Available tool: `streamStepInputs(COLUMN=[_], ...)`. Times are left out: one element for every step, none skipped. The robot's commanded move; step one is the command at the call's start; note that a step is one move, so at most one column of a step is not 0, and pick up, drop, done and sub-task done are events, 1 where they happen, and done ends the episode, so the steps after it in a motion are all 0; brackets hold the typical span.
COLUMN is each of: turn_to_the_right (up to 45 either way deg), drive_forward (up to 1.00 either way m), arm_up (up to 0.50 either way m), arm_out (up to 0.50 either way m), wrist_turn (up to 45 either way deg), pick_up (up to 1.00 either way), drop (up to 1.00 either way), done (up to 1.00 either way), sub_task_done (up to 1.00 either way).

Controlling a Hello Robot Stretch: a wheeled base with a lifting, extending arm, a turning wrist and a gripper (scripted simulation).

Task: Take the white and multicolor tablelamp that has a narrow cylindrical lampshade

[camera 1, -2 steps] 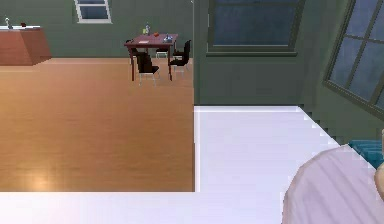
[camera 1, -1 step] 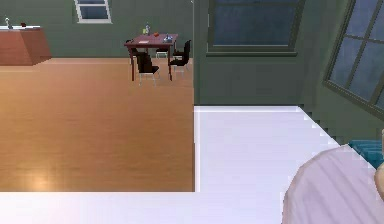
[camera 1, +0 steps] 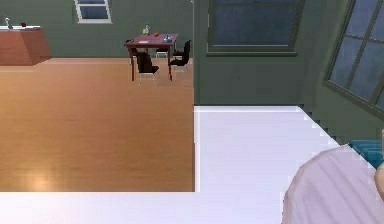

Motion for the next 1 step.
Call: streamStepInputs(turn_to_the_right=[0.0], drive_forward=[0.00], arm_up=[0.00], arm_out=[0.00], wrist_turn=[36.0], pick_up=[0.00], drop=[0.00], done=[0.00], sub_task_done=[0.00])
